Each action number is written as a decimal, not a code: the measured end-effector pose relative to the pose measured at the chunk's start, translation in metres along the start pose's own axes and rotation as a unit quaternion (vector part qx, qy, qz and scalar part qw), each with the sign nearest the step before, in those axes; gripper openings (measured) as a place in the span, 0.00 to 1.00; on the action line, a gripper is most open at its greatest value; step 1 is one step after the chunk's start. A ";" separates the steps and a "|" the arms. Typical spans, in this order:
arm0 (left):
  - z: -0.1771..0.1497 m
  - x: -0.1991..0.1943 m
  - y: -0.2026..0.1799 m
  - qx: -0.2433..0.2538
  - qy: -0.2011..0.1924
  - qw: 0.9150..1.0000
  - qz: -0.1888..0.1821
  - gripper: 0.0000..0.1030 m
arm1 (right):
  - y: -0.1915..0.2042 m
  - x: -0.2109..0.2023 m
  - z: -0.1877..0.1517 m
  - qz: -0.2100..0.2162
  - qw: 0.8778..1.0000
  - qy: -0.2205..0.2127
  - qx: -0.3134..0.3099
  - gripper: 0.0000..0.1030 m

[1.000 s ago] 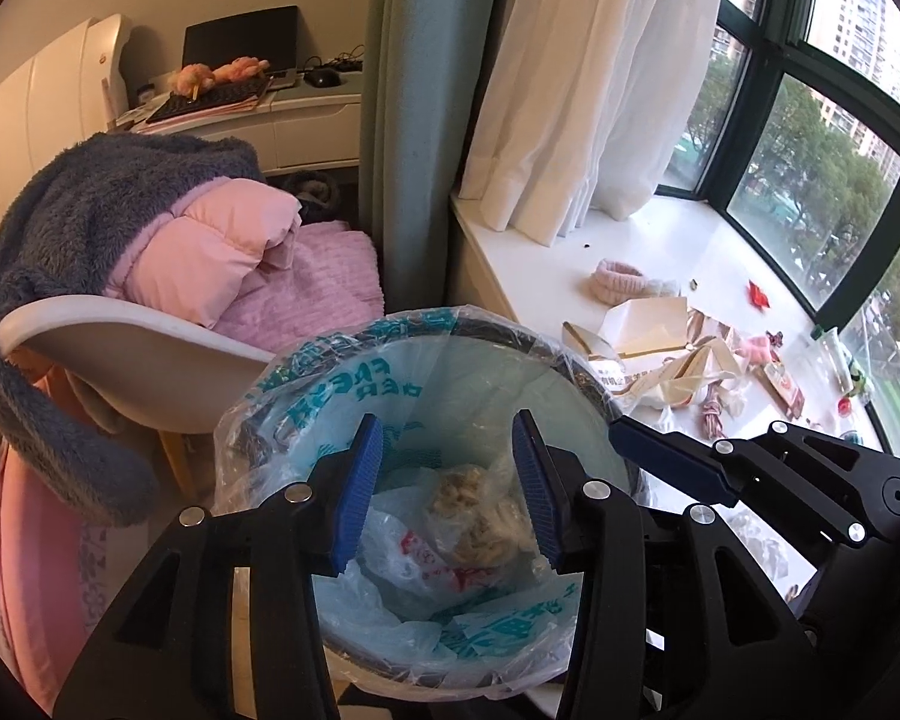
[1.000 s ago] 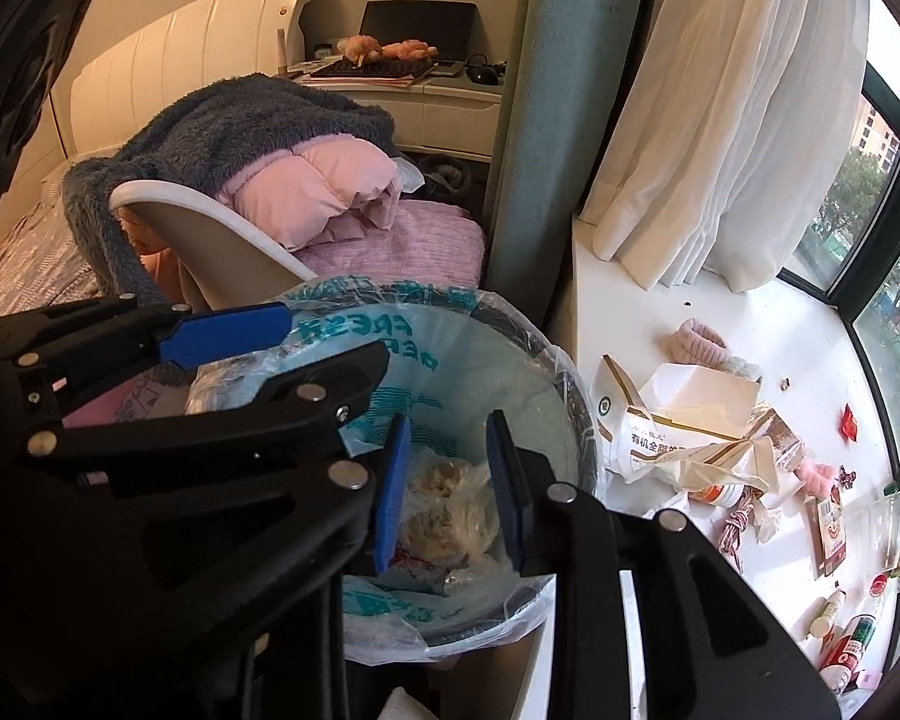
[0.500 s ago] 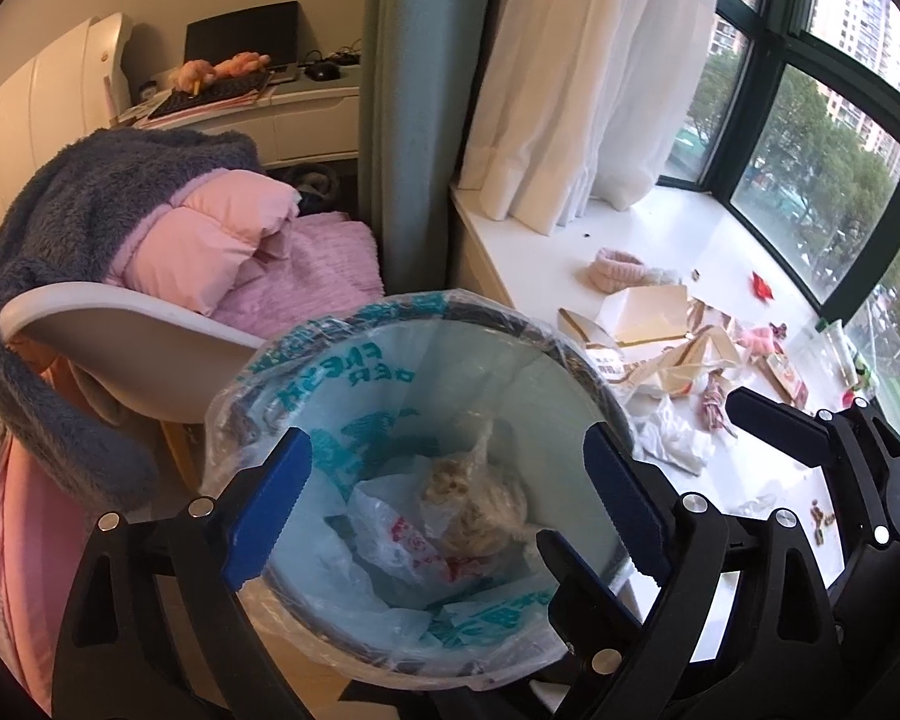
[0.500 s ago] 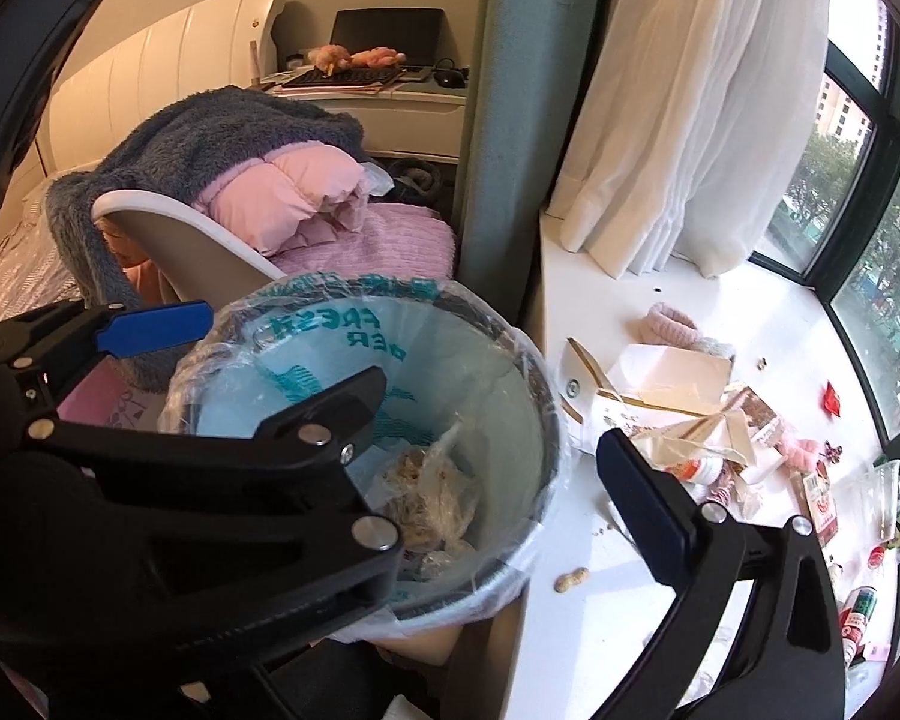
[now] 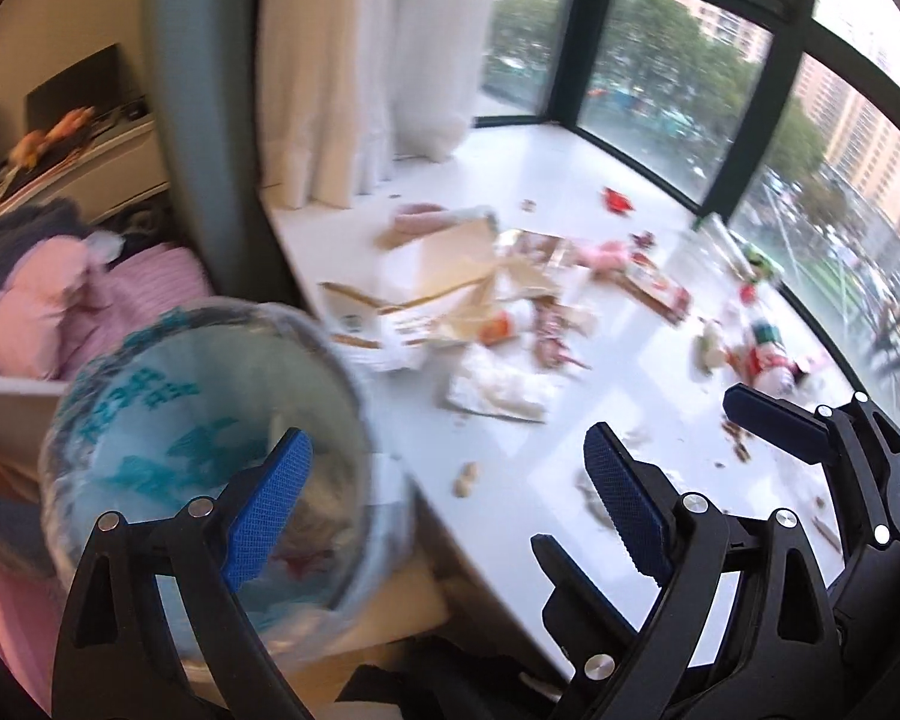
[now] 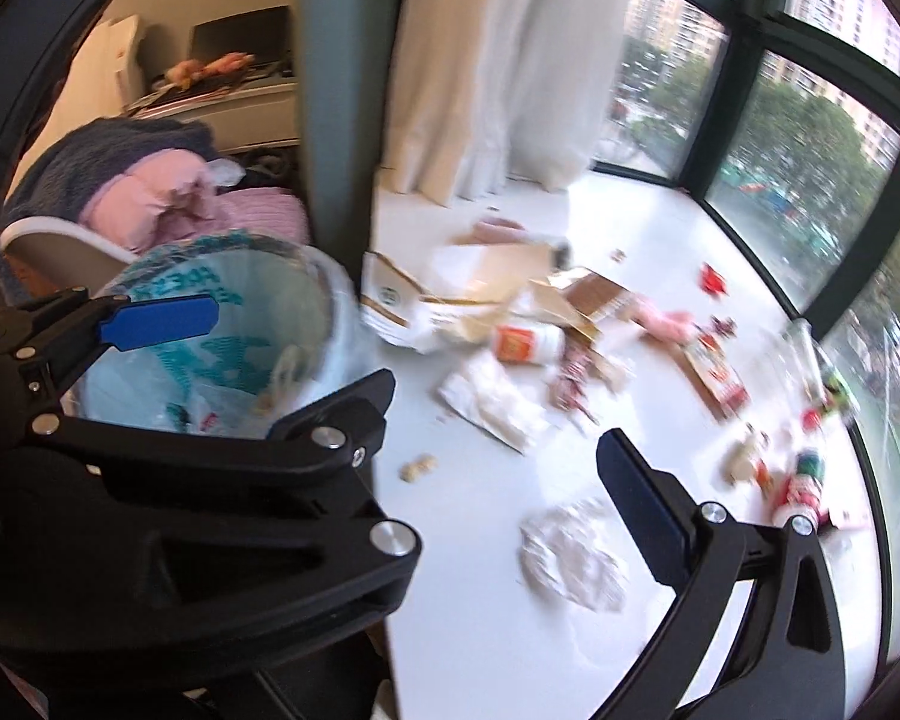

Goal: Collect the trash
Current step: 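Move both grippers over the sill toward the crumpled white tissue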

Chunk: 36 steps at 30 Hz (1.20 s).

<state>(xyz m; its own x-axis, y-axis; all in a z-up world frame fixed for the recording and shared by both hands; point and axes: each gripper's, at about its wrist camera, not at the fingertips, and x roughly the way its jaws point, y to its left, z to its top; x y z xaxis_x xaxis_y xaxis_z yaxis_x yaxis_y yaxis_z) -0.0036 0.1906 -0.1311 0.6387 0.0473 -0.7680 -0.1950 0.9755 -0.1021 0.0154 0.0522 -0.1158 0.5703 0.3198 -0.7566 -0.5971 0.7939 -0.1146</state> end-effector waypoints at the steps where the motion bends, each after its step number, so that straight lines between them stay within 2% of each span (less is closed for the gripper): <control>1: 0.000 0.002 -0.010 0.010 0.001 1.000 -0.009 0.87 | -0.009 -0.002 -0.005 -0.009 1.000 0.003 0.017 0.93; 7: -0.003 0.008 -0.065 0.045 0.002 0.997 -0.058 0.87 | -0.073 -0.022 -0.037 -0.075 0.990 0.013 0.118 0.93; 10: -0.005 0.006 -0.089 0.061 -0.004 0.996 -0.069 0.87 | -0.095 -0.034 -0.052 -0.109 0.983 0.009 0.144 0.93; 15: -0.006 0.002 -0.120 0.079 -0.026 0.995 -0.055 0.87 | -0.135 -0.057 -0.075 -0.161 0.969 -0.002 0.186 0.94; 22: -0.017 0.006 -0.143 0.084 -0.015 0.996 -0.038 0.87 | -0.183 -0.073 -0.109 -0.186 0.955 0.005 0.232 0.94; 24: -0.022 0.007 -0.146 0.080 -0.007 0.996 -0.046 0.87 | -0.199 -0.076 -0.117 -0.169 0.951 0.006 0.258 0.94; 27: -0.034 0.014 -0.152 0.076 0.028 0.995 -0.063 0.87 | -0.213 -0.079 -0.128 -0.117 0.950 0.001 0.291 0.94; 31: -0.049 0.013 -0.158 0.080 0.044 0.994 -0.061 0.87 | -0.205 -0.077 -0.137 -0.076 0.960 0.003 0.271 0.94; 36: -0.063 0.011 -0.159 0.093 0.066 0.991 -0.066 0.87 | -0.192 -0.063 -0.147 -0.016 0.963 0.024 0.266 0.94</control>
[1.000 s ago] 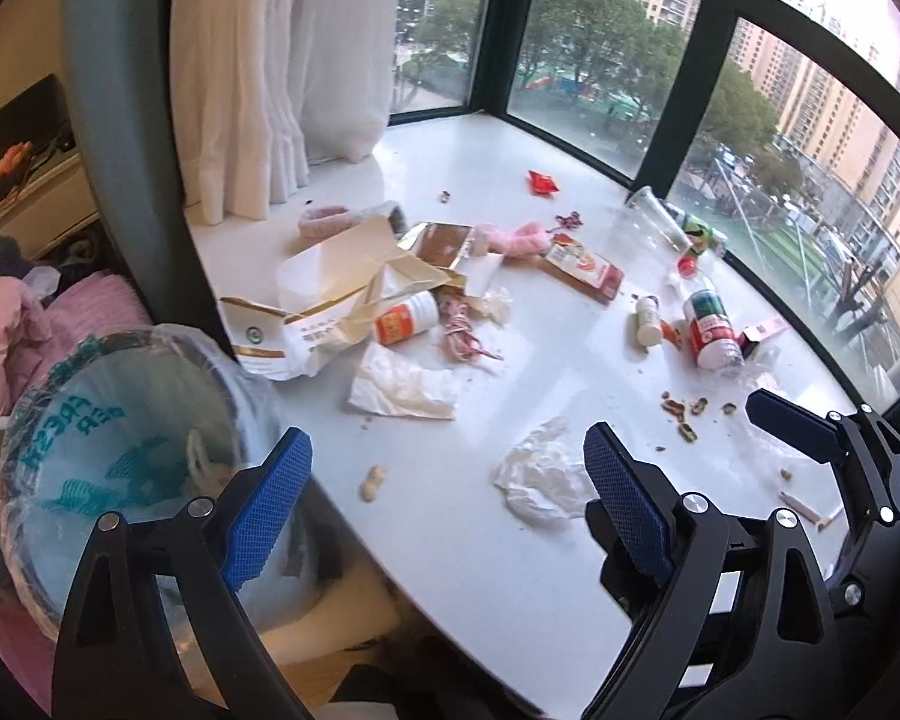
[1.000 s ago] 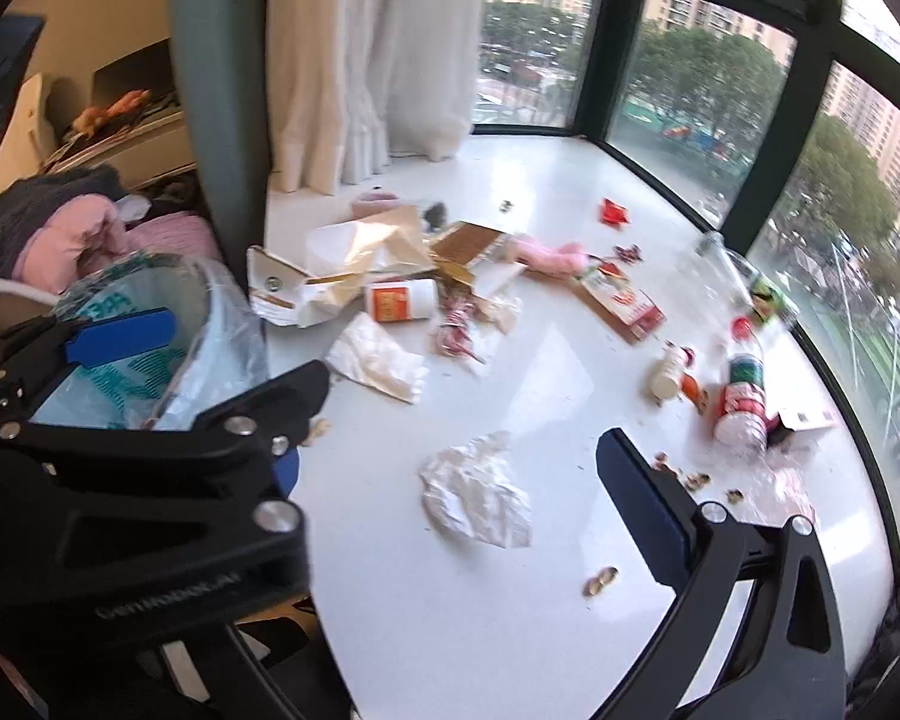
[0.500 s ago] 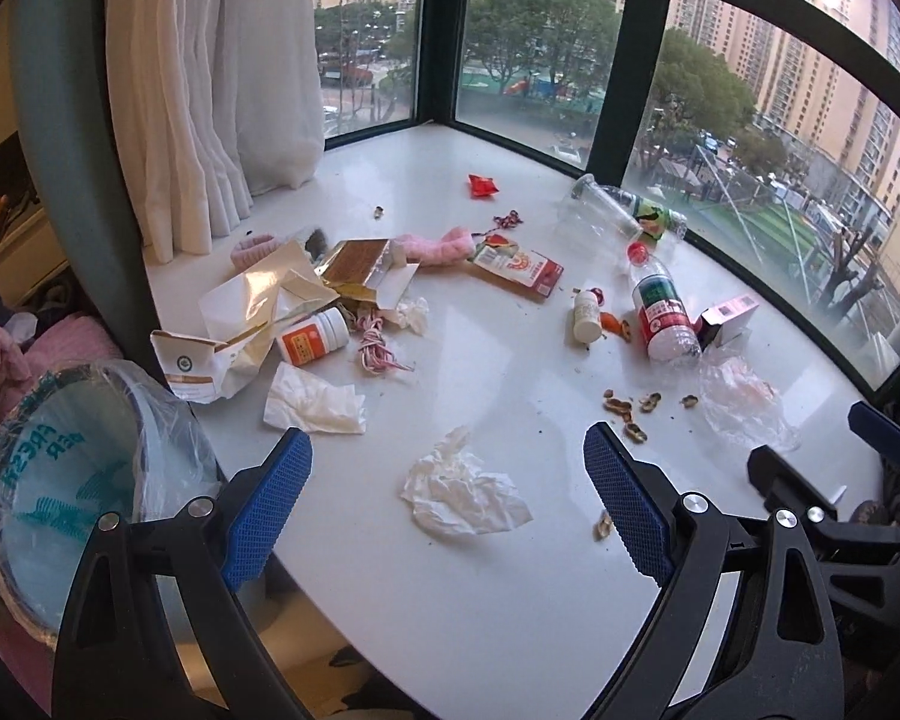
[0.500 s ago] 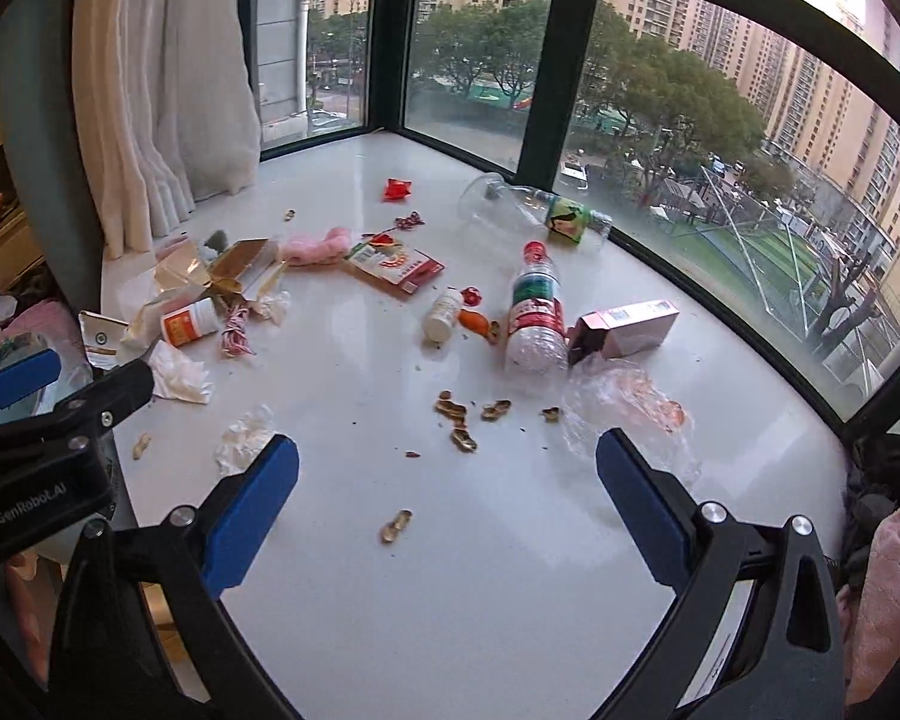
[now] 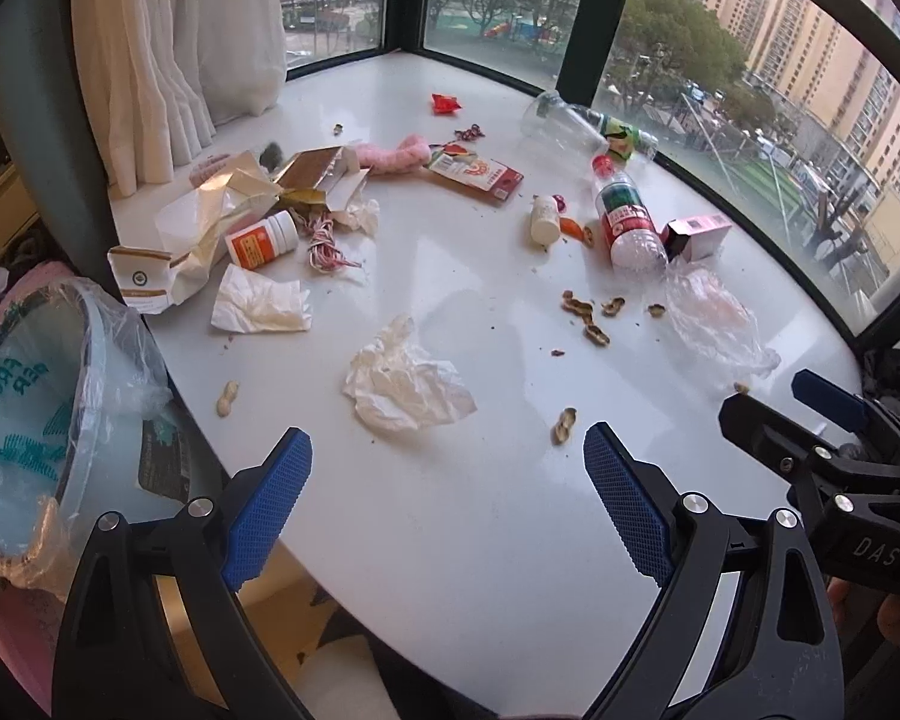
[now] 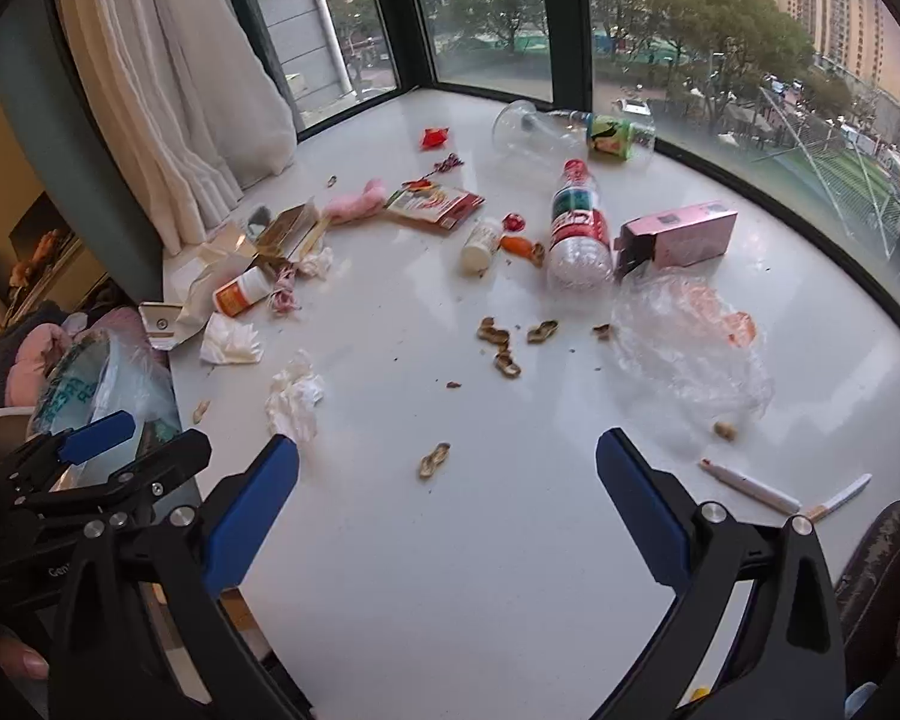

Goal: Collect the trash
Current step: 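Move both grippers over the sill toward the crumpled white tissue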

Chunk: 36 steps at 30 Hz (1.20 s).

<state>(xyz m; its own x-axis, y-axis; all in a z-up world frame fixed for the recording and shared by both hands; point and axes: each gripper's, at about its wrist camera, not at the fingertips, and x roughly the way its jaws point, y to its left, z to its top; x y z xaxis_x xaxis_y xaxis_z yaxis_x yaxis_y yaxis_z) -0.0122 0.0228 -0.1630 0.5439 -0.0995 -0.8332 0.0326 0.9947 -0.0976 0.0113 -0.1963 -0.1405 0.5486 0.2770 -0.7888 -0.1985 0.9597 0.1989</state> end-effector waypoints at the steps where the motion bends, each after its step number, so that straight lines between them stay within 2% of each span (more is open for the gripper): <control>1: -0.001 0.000 0.001 0.002 0.001 1.000 0.001 0.87 | 0.003 0.003 -0.001 0.007 1.000 0.005 -0.001 0.94; 10: 0.010 0.017 0.029 -0.007 0.027 1.000 0.001 0.87 | 0.025 0.036 0.006 0.045 0.998 0.049 0.013 0.94; 16: 0.032 0.056 0.052 -0.012 0.070 0.997 -0.029 0.87 | 0.033 0.072 0.025 0.051 0.994 0.085 0.044 0.94; 19: 0.038 0.084 0.066 -0.027 0.114 0.992 -0.048 0.87 | 0.036 0.096 0.030 0.056 0.990 0.115 0.064 0.94; 22: 0.043 0.107 0.078 -0.036 0.144 0.988 -0.051 0.87 | 0.042 0.117 0.034 0.051 0.987 0.138 0.062 0.94; 29: 0.046 0.148 0.091 -0.037 0.195 0.977 -0.072 0.86 | 0.037 0.154 0.035 0.050 0.975 0.190 0.104 0.93; 36: 0.045 0.172 0.091 -0.033 0.233 0.967 -0.102 0.86 | 0.020 0.177 0.026 0.085 0.953 0.240 0.163 0.93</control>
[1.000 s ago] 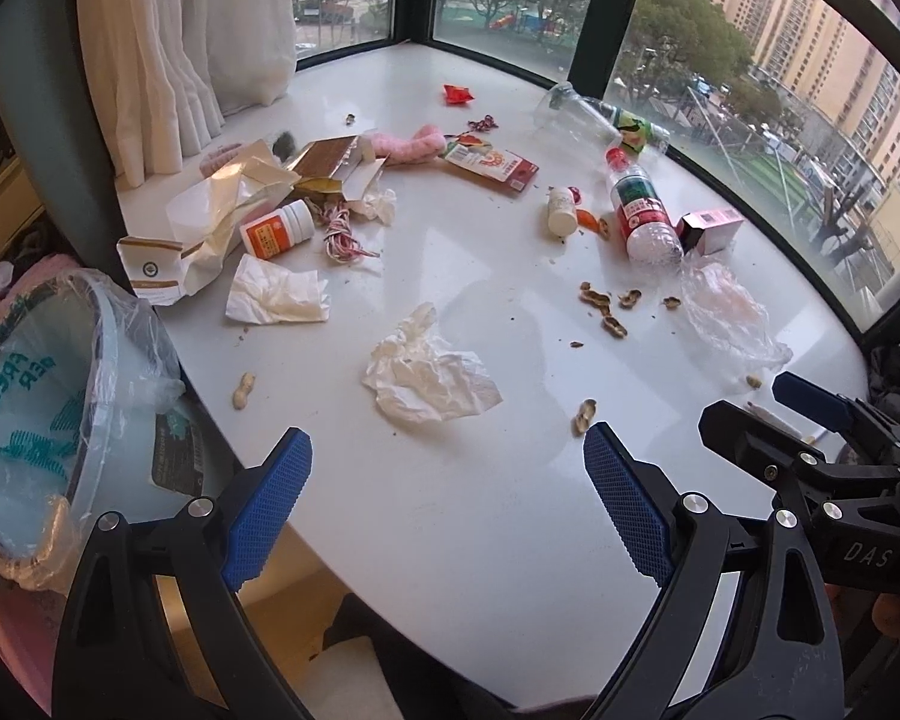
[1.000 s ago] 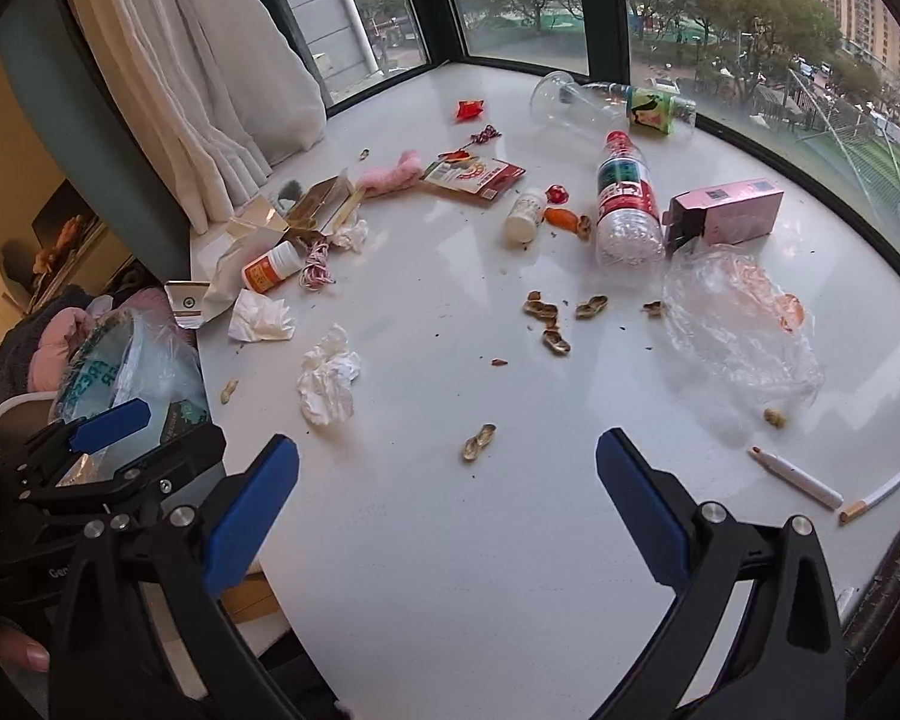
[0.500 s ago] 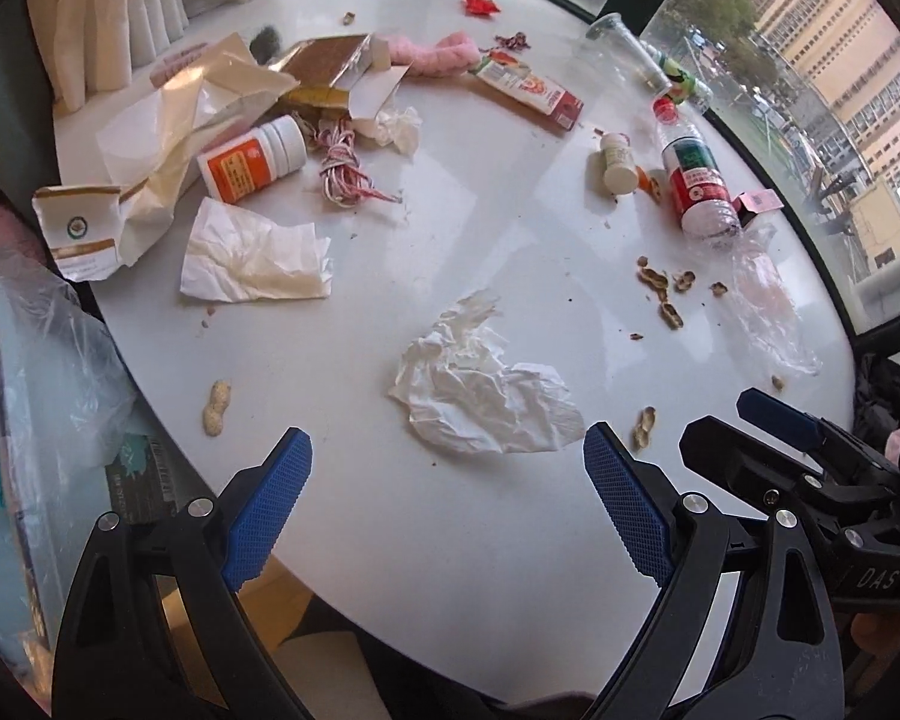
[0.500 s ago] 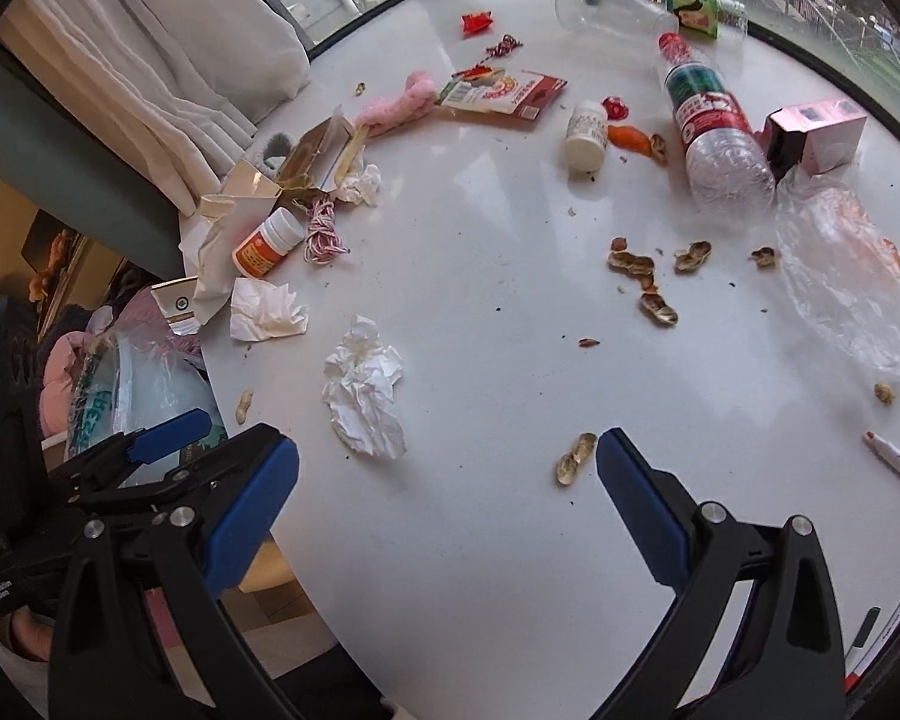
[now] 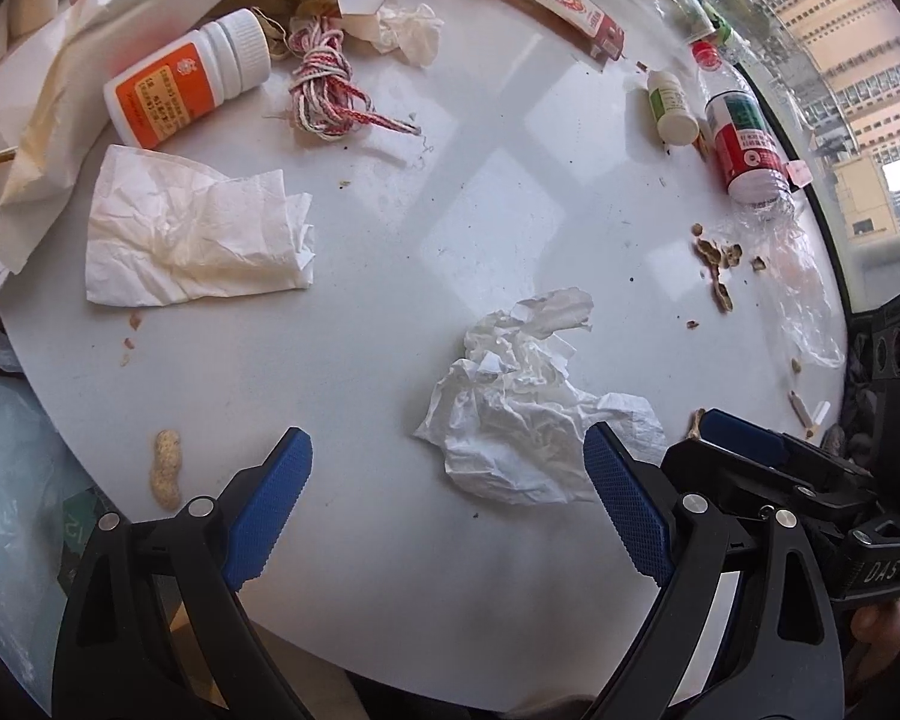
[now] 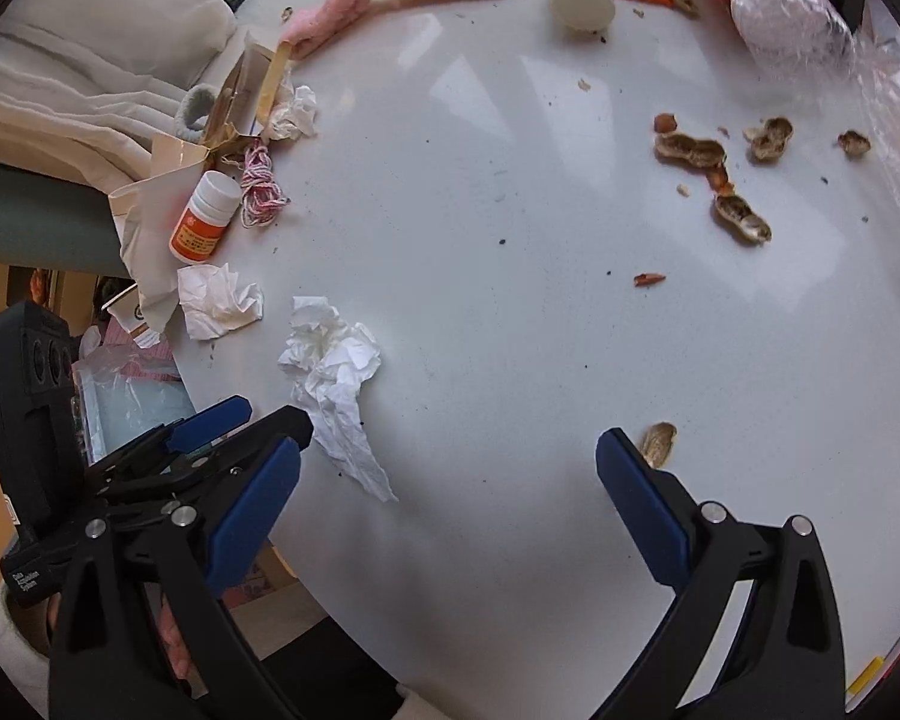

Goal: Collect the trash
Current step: 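Move both grippers over the sill toward the crumpled white tissue, then close the left gripper on the crumpled white tissue, then lift the tissue with the left gripper and carry it to the bin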

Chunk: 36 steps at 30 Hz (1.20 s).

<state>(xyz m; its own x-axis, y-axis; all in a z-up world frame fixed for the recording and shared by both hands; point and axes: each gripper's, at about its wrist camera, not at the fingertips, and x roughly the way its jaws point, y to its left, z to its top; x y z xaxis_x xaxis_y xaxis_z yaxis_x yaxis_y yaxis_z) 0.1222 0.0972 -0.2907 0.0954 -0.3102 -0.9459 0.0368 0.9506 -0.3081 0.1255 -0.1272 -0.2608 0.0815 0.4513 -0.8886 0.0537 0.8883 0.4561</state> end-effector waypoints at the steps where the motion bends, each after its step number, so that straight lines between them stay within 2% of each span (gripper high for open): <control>1: 0.001 0.003 0.001 0.000 0.004 1.000 -0.004 0.86 | -0.001 0.001 0.001 0.002 1.000 0.002 0.003 0.93; 7: 0.010 0.008 -0.002 0.001 0.008 0.999 -0.039 0.86 | -0.015 0.003 0.006 0.046 0.998 0.010 0.042 0.93; 11: 0.014 0.011 -0.010 0.009 0.014 0.999 -0.042 0.86 | -0.022 0.001 0.008 0.052 0.997 0.007 0.056 0.93; 17: 0.014 0.016 -0.024 0.024 0.018 0.999 -0.038 0.84 | -0.028 -0.010 0.005 0.022 0.999 -0.009 0.045 0.93; 19: 0.011 0.019 -0.034 0.045 0.014 0.999 -0.018 0.84 | -0.031 -0.013 0.005 0.005 0.999 -0.013 0.045 0.93; 20: 0.009 0.021 -0.040 0.057 0.013 0.998 -0.015 0.81 | -0.033 -0.014 0.005 -0.005 0.999 -0.015 0.047 0.93; 22: 0.004 0.023 -0.050 0.076 0.018 0.997 -0.024 0.75 | -0.035 -0.015 0.005 0.002 0.999 -0.014 0.047 0.93; 23: 0.002 0.024 -0.056 0.090 0.018 0.996 -0.021 0.65 | -0.035 -0.014 0.004 0.000 0.999 -0.013 0.042 0.93; 24: -0.001 0.025 -0.061 0.103 0.017 0.994 -0.016 0.51 | -0.033 -0.014 0.004 -0.002 0.999 -0.010 0.033 0.93; 25: -0.003 0.026 -0.066 0.114 0.018 0.993 -0.012 0.42 | -0.030 -0.012 0.003 -0.001 1.000 -0.006 0.025 0.93; 26: -0.005 0.029 -0.068 0.118 0.022 0.993 -0.014 0.21 | -0.028 -0.011 0.002 -0.006 1.000 -0.006 0.017 0.93; 27: -0.006 0.032 -0.066 0.111 0.034 0.993 -0.022 0.04 | -0.026 -0.011 0.001 -0.010 1.000 -0.007 0.012 0.93; 28: -0.006 0.033 -0.062 0.095 0.037 0.994 -0.034 0.04 | -0.025 -0.010 0.000 -0.008 1.000 -0.006 0.007 0.86; 29: -0.006 0.033 -0.058 0.080 0.036 0.995 -0.041 0.04 | -0.025 -0.009 -0.001 -0.004 1.000 -0.001 0.003 0.56; 30: -0.005 0.033 -0.055 0.069 0.037 0.996 -0.045 0.04 | -0.026 -0.008 0.000 -0.008 1.000 0.005 0.001 0.38; 31: -0.005 0.033 -0.054 0.059 0.038 0.996 -0.047 0.03 | -0.026 -0.007 0.000 -0.029 1.000 0.005 -0.001 0.13; 32: -0.004 0.033 -0.053 0.054 0.039 0.997 -0.047 0.03 | -0.025 -0.007 0.000 -0.047 0.999 0.003 -0.008 0.06; 36: -0.005 0.034 -0.057 0.049 0.040 0.996 -0.056 0.03 | -0.028 -0.008 0.000 -0.028 0.999 0.002 -0.015 0.05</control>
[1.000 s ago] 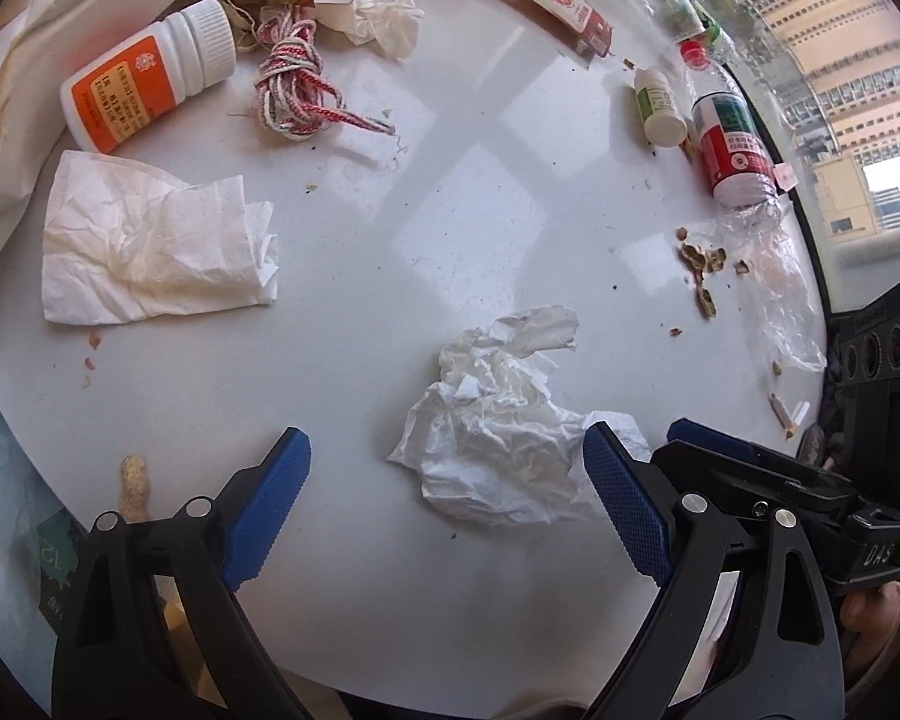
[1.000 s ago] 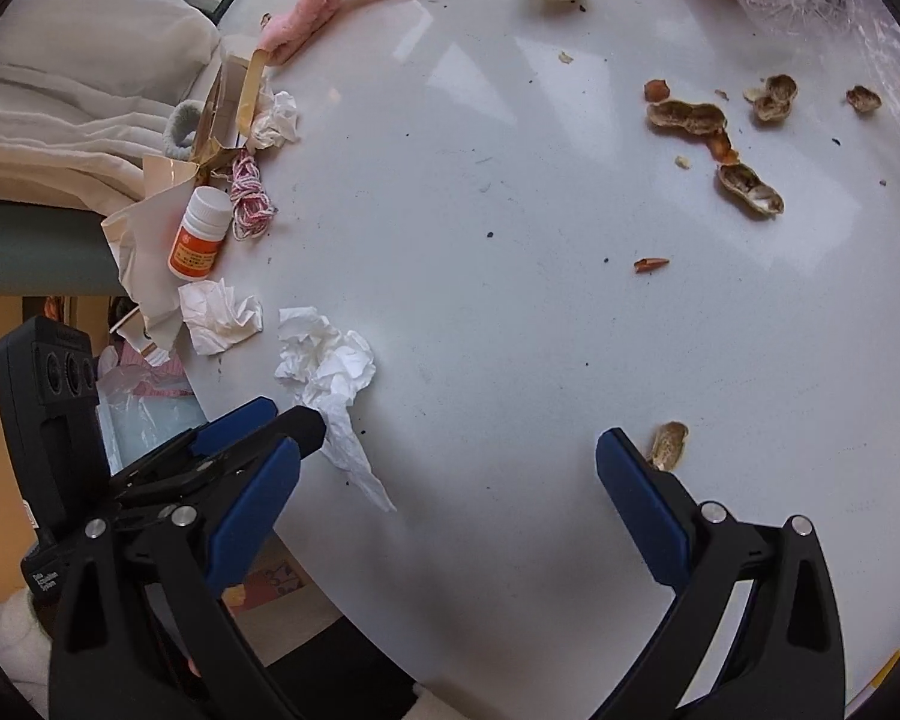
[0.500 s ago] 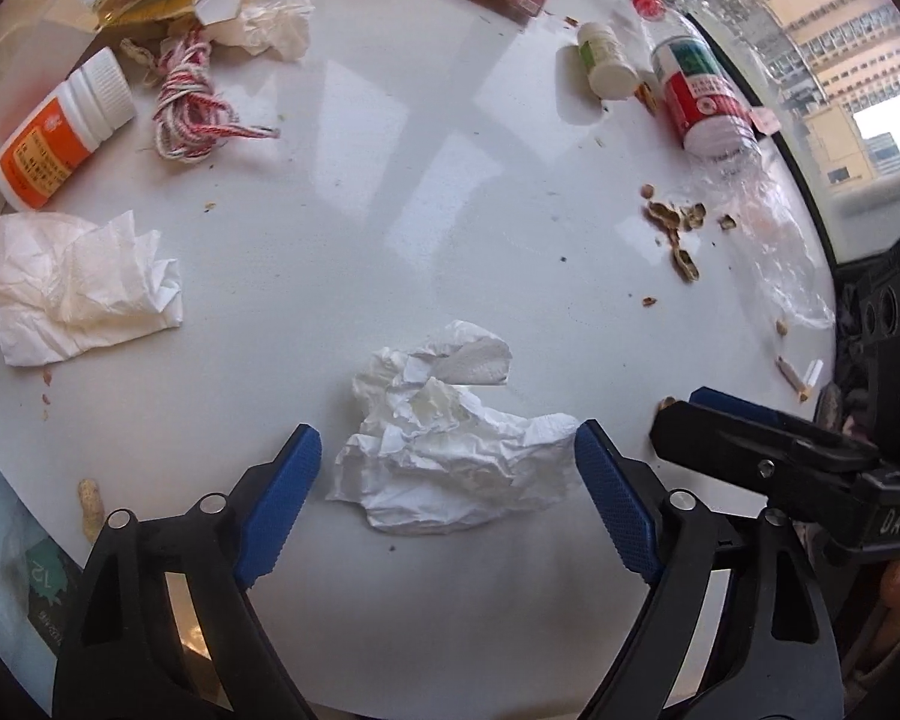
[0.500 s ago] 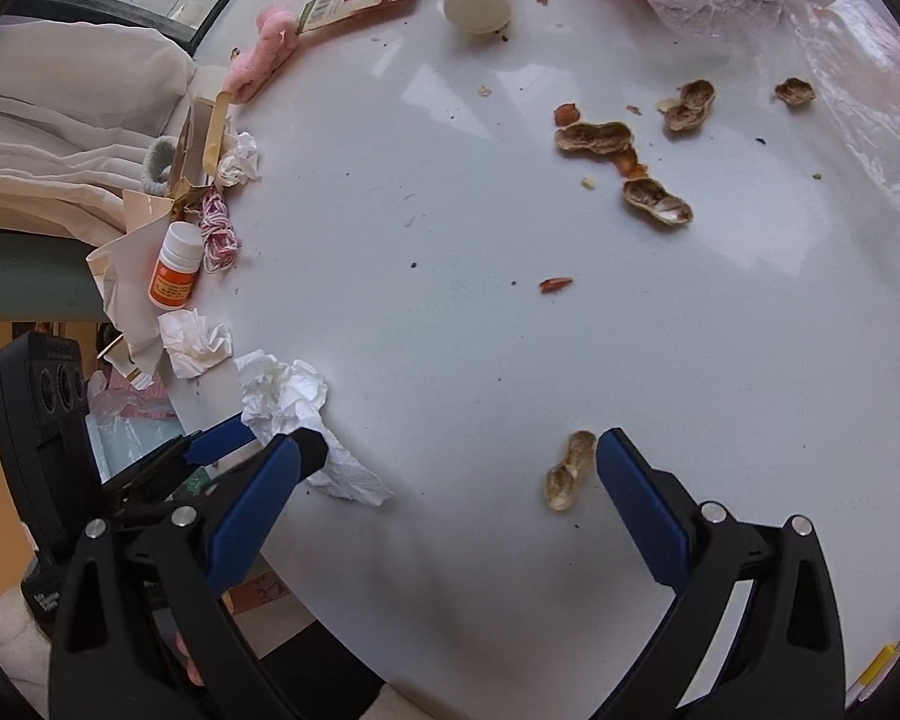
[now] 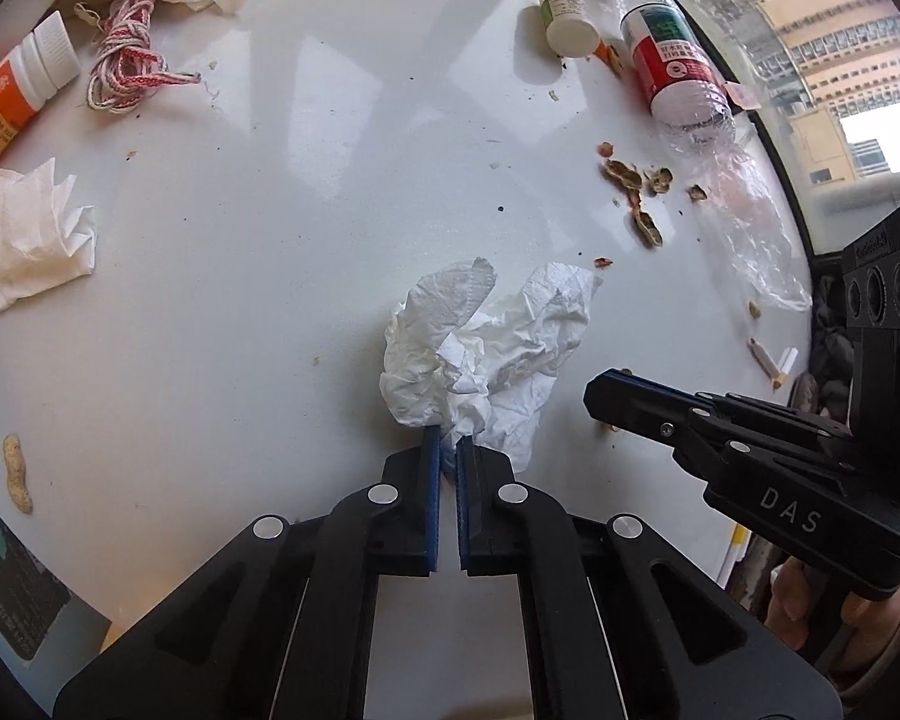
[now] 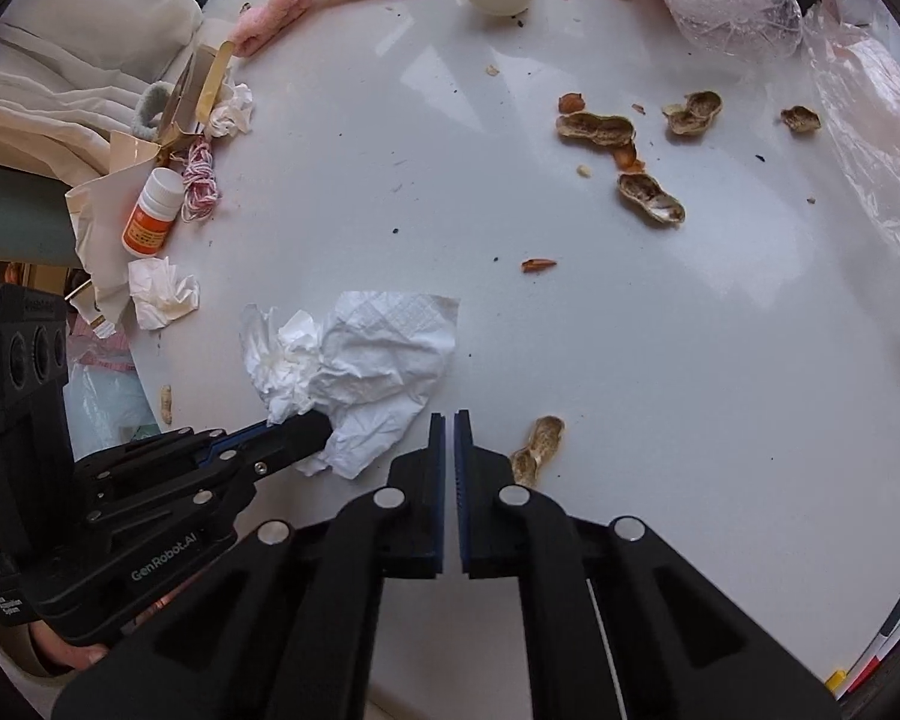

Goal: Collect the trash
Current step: 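Lift the tissue with the left gripper and carry it to the bin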

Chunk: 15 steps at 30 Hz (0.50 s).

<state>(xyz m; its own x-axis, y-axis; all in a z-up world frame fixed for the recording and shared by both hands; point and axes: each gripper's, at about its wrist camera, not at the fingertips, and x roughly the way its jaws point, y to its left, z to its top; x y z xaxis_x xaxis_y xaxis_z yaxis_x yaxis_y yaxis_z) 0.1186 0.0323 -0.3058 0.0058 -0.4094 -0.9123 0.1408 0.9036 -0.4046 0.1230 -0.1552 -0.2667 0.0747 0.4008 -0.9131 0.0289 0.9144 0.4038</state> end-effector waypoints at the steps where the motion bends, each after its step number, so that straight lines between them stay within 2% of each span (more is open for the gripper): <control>1: 0.000 0.000 -0.002 0.001 0.000 1.000 -0.005 0.03 | 0.001 -0.001 0.000 0.003 1.000 -0.001 -0.005 0.03; 15: 0.005 -0.028 -0.013 0.022 -0.040 0.999 -0.011 0.02 | -0.003 -0.026 0.003 0.038 0.998 -0.045 0.020 0.03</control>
<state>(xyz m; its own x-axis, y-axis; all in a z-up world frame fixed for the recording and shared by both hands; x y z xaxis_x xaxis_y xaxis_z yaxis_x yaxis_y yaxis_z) 0.1211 0.0316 -0.2748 0.0816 -0.4391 -0.8947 0.1850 0.8888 -0.4193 0.1236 -0.1686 -0.2441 0.1674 0.4611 -0.8714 0.0591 0.8776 0.4757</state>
